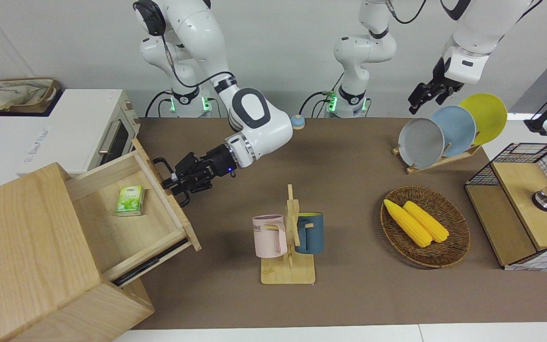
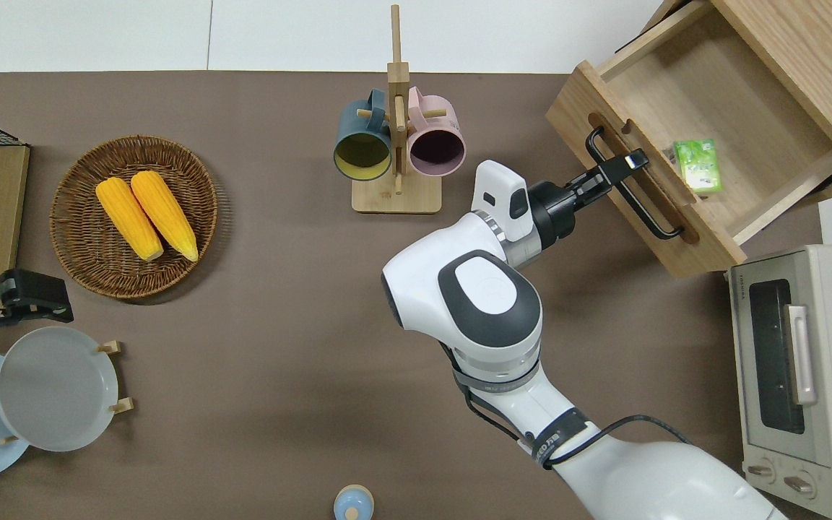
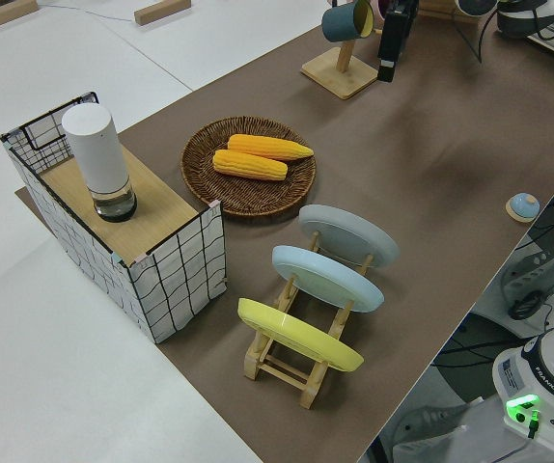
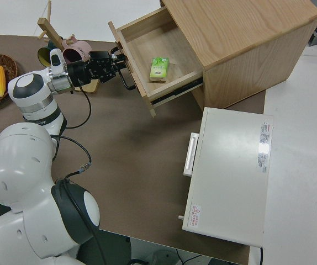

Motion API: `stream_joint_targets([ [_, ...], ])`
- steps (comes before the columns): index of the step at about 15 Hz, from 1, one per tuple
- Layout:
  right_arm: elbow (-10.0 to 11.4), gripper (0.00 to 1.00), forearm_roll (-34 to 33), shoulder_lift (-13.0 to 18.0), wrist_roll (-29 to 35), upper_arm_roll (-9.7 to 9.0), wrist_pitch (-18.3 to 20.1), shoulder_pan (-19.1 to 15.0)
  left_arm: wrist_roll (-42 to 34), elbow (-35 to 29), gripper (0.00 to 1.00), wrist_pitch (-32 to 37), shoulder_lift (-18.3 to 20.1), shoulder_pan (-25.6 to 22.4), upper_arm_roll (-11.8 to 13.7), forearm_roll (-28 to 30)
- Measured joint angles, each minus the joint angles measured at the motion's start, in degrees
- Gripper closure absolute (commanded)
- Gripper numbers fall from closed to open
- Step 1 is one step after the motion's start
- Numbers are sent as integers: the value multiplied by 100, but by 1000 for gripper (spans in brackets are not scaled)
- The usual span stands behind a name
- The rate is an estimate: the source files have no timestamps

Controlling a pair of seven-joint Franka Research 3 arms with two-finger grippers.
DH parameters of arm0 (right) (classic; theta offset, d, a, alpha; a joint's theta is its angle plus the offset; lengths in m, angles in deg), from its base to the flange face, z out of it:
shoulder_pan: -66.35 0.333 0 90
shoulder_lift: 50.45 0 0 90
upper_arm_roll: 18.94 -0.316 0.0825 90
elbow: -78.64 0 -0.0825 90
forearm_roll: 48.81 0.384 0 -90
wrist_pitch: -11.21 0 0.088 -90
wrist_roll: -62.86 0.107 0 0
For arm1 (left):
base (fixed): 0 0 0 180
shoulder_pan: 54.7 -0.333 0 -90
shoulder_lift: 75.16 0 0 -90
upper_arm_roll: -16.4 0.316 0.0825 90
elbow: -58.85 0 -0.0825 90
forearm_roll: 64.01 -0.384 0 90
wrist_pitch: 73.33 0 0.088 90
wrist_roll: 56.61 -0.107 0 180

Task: Slide drawer open with right arm
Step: 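Pull the drawer handle toward the robot with the right gripper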

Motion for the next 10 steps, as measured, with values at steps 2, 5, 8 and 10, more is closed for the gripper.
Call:
stream_joint_targets([
  [2, 0, 777, 52, -1, 0, -105, 150, 41, 0, 0, 7, 0, 0, 0, 0, 0],
  [5, -20, 773, 130, -2, 0, -307, 367, 52, 0, 0, 7, 0, 0, 0, 0, 0],
  [8, -32, 762, 234, -4, 0, -528, 618, 100, 0, 0, 7, 0, 0, 0, 0, 0],
  [10, -63, 729, 285, -13, 0, -654, 755, 127, 0, 0, 7, 0, 0, 0, 0, 0],
])
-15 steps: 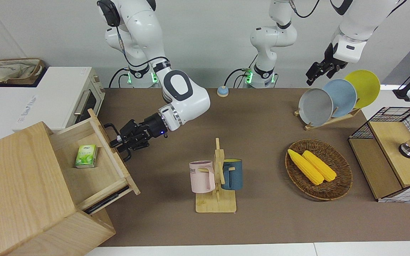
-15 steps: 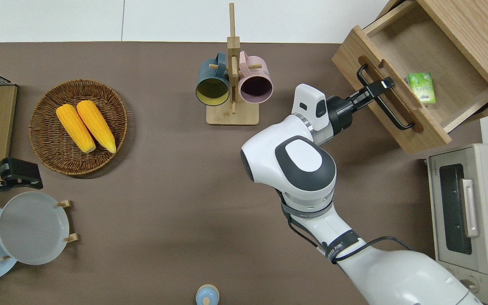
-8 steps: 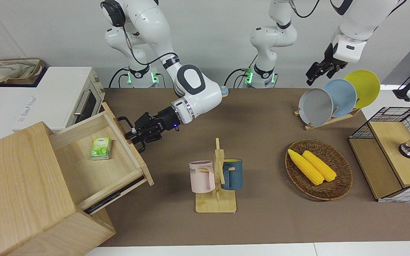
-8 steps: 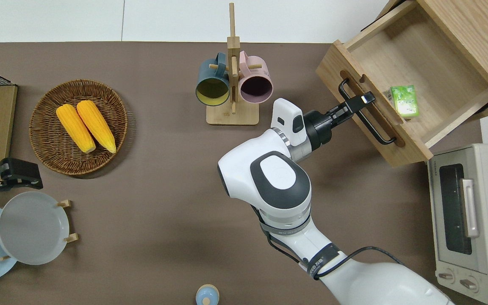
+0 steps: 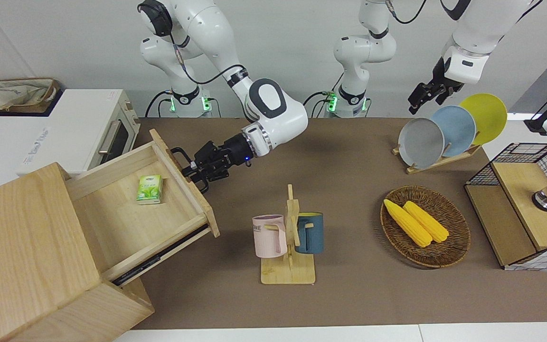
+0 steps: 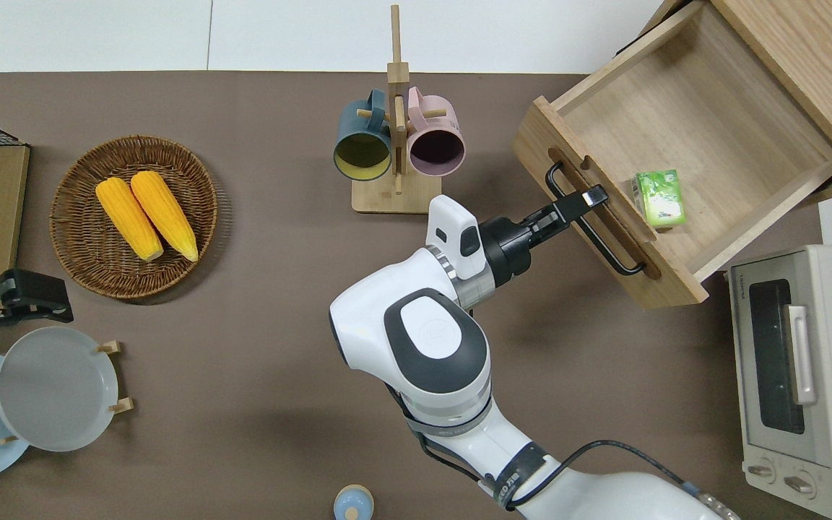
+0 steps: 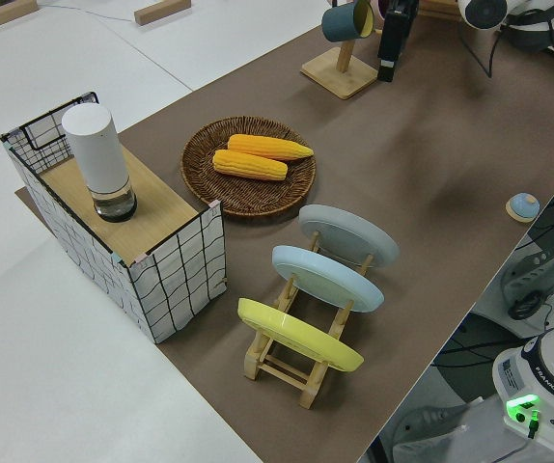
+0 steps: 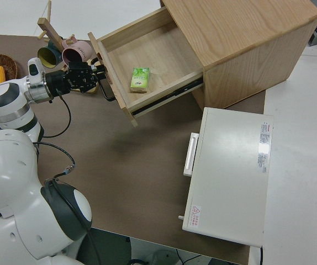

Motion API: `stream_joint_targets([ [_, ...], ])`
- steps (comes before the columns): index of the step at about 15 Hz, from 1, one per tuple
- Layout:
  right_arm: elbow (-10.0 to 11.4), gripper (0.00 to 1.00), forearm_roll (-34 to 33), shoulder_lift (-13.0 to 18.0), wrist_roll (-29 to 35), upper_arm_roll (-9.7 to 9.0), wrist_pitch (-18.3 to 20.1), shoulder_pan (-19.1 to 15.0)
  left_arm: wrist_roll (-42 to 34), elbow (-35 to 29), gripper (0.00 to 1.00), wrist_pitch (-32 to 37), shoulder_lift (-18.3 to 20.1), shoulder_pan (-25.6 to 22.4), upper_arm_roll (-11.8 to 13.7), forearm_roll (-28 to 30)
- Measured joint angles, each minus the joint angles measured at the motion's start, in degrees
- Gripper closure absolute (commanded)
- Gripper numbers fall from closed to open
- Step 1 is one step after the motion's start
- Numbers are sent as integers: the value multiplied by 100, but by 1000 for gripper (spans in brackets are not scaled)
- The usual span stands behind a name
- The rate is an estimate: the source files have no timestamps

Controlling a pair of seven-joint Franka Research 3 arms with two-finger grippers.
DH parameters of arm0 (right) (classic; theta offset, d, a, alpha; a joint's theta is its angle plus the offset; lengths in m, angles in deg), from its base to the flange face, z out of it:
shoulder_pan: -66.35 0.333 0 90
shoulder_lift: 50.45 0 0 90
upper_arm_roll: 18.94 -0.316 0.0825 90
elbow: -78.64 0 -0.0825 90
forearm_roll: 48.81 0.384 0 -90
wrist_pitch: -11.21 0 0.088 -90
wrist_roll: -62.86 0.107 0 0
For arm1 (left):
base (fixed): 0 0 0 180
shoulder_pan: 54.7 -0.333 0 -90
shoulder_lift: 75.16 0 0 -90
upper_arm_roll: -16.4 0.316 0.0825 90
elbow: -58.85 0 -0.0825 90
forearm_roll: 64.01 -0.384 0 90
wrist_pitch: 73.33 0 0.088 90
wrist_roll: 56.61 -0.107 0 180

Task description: Slide drawer open with right arm

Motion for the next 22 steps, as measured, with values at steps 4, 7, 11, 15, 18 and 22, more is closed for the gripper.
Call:
stream_joint_targets([
  [4, -78, 146, 95, -36, -5, -133, 147, 23, 0, 0, 7, 0, 0, 0, 0, 0],
  [7, -176, 11, 140, -32, -25, -183, 420, 125, 0, 0, 7, 0, 0, 0, 0, 0],
  [11, -248, 11, 229, -25, -52, -211, 633, 210, 0, 0, 7, 0, 0, 0, 0, 0],
  [15, -333, 11, 468, -21, -52, -431, 958, 383, 0, 0, 7, 0, 0, 0, 0, 0],
  [18, -365, 11, 699, -16, -52, -445, 1029, 545, 0, 0, 7, 0, 0, 0, 0, 0],
  [22, -404, 11, 893, 90, -52, -350, 1050, 679, 0, 0, 7, 0, 0, 0, 0, 0],
])
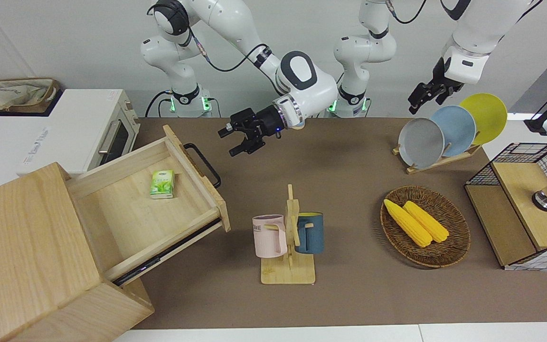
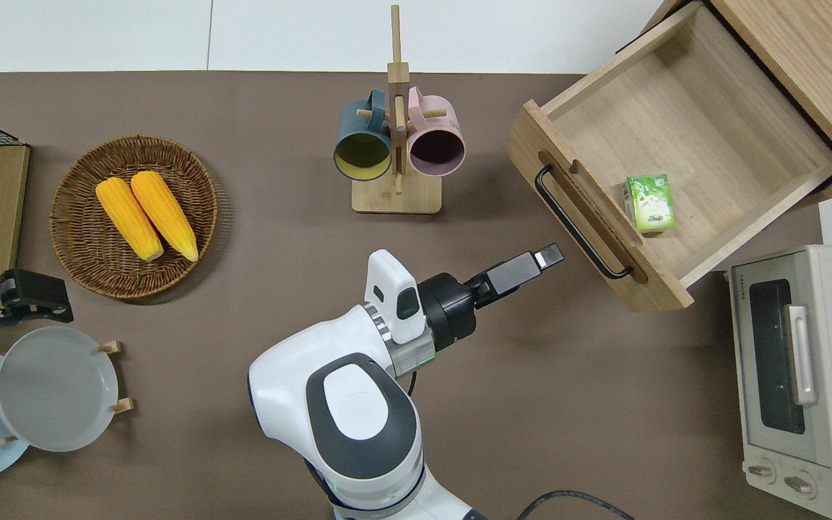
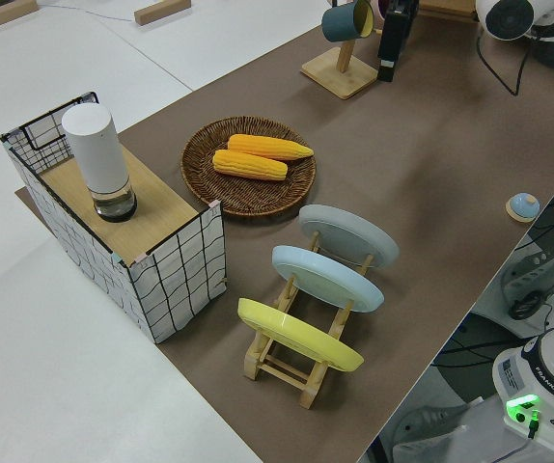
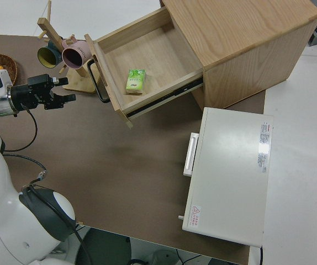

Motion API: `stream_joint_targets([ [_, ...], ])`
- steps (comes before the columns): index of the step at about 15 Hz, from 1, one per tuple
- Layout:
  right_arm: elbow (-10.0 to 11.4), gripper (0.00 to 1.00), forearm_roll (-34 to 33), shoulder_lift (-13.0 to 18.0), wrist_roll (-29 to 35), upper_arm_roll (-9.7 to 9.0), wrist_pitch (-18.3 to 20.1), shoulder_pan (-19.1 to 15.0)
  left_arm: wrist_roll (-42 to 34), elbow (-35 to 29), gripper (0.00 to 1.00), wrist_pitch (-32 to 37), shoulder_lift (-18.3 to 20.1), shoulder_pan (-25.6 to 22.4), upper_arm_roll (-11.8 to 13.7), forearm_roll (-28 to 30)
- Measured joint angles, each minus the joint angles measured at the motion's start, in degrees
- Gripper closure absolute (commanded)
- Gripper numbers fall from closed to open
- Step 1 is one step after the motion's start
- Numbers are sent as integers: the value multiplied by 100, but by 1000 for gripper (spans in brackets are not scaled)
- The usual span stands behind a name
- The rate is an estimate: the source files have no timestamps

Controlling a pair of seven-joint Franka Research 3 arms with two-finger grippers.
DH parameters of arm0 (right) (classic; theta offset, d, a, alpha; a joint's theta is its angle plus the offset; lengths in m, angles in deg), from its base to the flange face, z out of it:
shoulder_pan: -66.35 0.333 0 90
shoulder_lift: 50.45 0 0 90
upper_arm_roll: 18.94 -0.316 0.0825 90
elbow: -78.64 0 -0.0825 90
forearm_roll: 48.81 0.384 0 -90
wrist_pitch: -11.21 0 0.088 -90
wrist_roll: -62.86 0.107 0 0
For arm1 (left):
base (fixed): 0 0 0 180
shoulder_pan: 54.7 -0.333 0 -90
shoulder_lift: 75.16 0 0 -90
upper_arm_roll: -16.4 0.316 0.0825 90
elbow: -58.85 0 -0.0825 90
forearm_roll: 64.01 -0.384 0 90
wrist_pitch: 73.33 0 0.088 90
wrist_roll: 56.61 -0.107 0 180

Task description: Slide drawer open with right arm

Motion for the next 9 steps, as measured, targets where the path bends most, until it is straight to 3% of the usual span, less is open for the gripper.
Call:
stream_joint_targets([
  [5, -145, 11, 826, 286, 0, 49, -115, 22, 0, 0, 7, 0, 0, 0, 0, 0],
  [9, -326, 9, 2374, 816, 16, 272, -486, 1, 0, 0, 7, 0, 0, 0, 0, 0],
])
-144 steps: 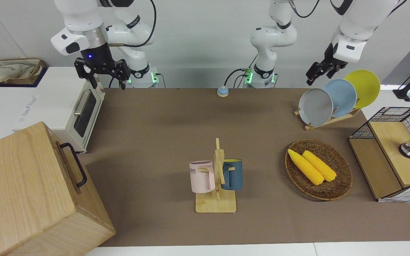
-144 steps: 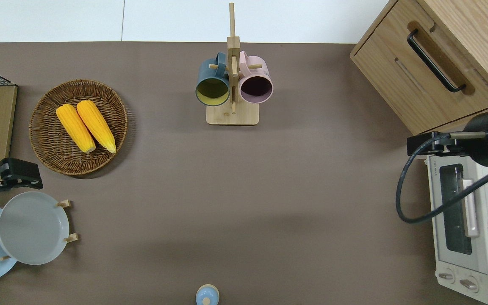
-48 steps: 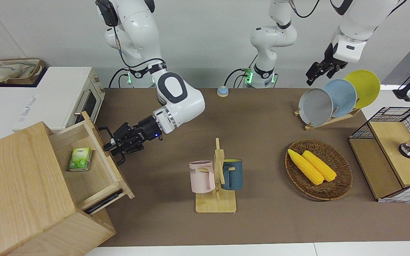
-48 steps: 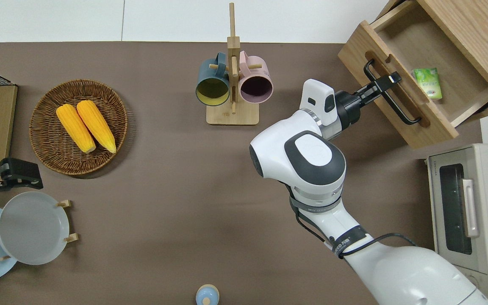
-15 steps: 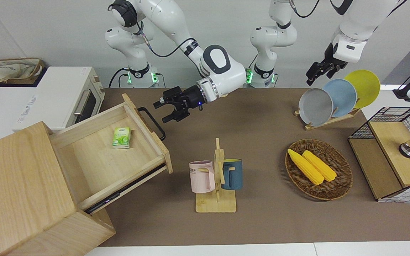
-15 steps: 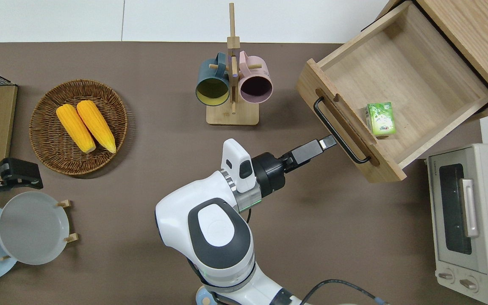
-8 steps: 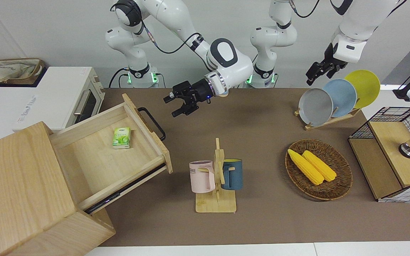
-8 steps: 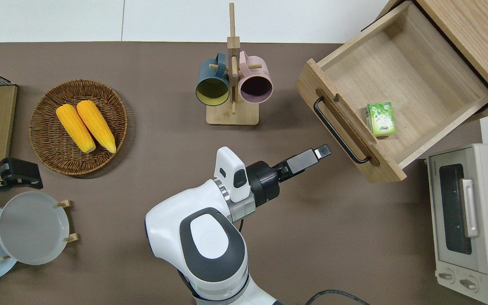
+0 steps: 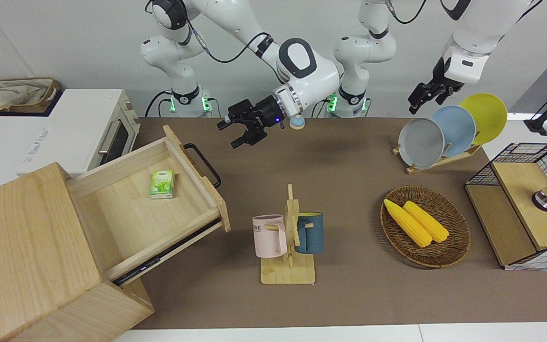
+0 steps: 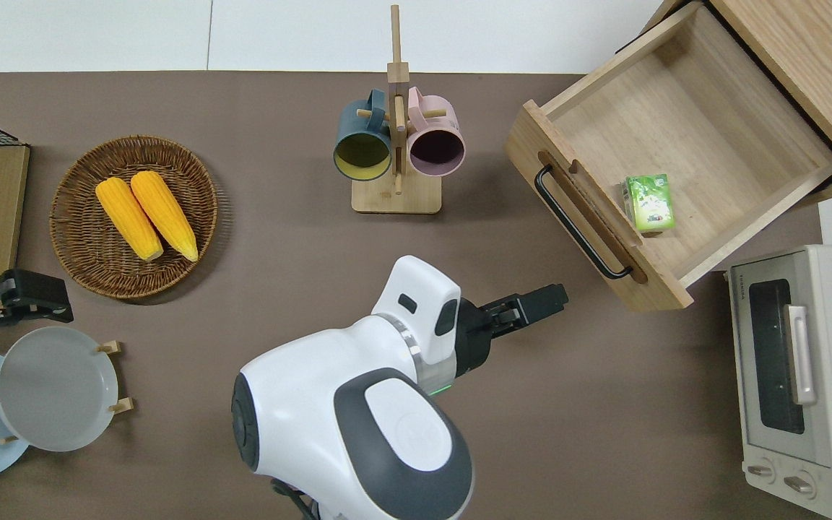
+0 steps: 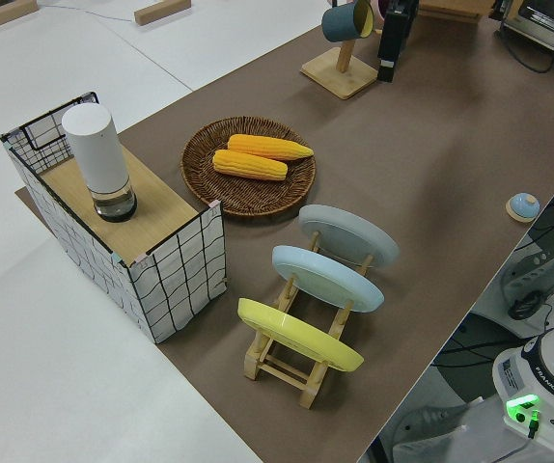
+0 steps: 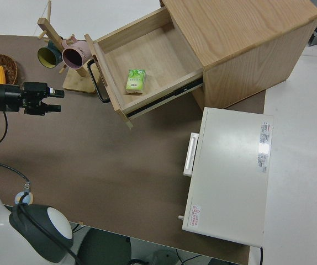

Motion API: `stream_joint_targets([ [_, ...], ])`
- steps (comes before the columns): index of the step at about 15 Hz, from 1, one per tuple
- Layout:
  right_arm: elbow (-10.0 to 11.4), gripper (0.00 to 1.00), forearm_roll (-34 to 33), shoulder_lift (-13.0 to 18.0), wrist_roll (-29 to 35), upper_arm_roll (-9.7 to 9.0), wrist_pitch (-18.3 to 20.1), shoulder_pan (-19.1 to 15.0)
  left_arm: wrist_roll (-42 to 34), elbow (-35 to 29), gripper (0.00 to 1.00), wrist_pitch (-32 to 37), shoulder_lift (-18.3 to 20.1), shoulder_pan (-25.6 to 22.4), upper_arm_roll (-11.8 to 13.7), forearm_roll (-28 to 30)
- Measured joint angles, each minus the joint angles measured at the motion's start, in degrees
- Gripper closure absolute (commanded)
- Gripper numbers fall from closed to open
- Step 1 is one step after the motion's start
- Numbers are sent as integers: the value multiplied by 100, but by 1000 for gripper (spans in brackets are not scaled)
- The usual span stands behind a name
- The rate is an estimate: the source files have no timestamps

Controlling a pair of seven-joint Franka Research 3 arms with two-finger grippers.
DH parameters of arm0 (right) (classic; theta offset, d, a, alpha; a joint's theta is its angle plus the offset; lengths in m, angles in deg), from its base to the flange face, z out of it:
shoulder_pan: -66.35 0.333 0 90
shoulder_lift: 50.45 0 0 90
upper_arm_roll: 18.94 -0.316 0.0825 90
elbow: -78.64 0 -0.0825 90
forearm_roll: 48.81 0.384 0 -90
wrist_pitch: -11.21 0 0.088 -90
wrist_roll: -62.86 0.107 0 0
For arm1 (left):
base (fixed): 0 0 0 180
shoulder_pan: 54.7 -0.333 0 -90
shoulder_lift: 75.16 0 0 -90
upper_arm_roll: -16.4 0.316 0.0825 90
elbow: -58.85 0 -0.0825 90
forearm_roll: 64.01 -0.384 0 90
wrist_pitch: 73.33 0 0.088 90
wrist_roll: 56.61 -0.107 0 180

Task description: Slide drawer open with right arm

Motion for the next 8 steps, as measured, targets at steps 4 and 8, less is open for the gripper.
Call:
stream_joint_targets([
  [4, -98, 9, 1245, 619, -32, 169, -253, -442, 0, 0, 7, 0, 0, 0, 0, 0],
  [8, -99, 9, 2523, 1143, -421, 364, -403, -1158, 0, 0, 7, 0, 0, 0, 0, 0],
])
